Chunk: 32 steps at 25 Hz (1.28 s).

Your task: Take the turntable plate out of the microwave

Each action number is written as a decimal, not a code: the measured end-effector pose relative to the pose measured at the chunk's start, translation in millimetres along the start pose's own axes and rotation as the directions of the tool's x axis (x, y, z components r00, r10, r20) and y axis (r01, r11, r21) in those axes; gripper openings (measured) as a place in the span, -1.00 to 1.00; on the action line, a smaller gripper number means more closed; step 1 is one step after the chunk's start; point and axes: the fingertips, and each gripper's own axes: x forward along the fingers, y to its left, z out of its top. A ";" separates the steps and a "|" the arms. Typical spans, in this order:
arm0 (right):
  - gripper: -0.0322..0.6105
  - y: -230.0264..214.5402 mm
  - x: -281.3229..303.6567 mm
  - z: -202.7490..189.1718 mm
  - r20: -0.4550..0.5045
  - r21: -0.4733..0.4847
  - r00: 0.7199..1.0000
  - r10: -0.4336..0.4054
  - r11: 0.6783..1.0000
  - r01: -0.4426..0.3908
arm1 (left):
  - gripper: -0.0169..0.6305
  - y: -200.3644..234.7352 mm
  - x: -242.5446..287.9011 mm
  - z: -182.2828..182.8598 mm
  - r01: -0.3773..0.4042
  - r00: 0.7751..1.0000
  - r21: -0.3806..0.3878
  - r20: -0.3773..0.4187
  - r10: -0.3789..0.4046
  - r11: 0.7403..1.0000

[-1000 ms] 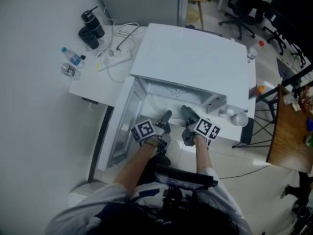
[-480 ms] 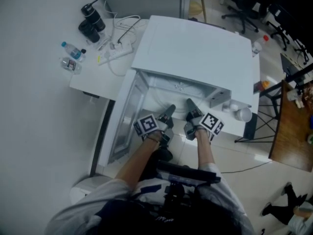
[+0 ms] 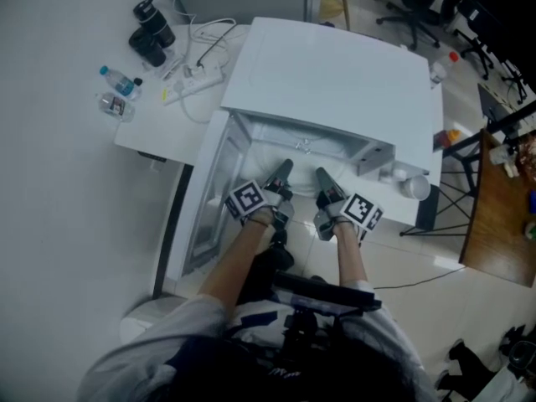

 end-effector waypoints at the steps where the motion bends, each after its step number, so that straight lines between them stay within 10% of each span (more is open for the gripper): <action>1: -0.75 0.0 -1.9 -1.7 -0.008 -0.003 1.000 -0.002 1.000 0.002 | -0.74 0.9 1.9 2.2 -0.003 1.000 -0.016 0.005 0.003 1.000; 9: -0.69 5.6 -6.3 -12.1 -0.021 -0.016 1.000 0.002 1.000 -0.002 | -0.82 -5.5 10.8 14.9 0.055 0.998 0.103 -0.016 -0.054 0.993; 32: -0.65 28.7 -46.0 -38.4 -0.025 -0.156 0.996 0.080 0.984 -0.083 | -0.81 -27.1 -36.9 -15.7 0.076 0.997 0.139 0.015 -0.079 0.987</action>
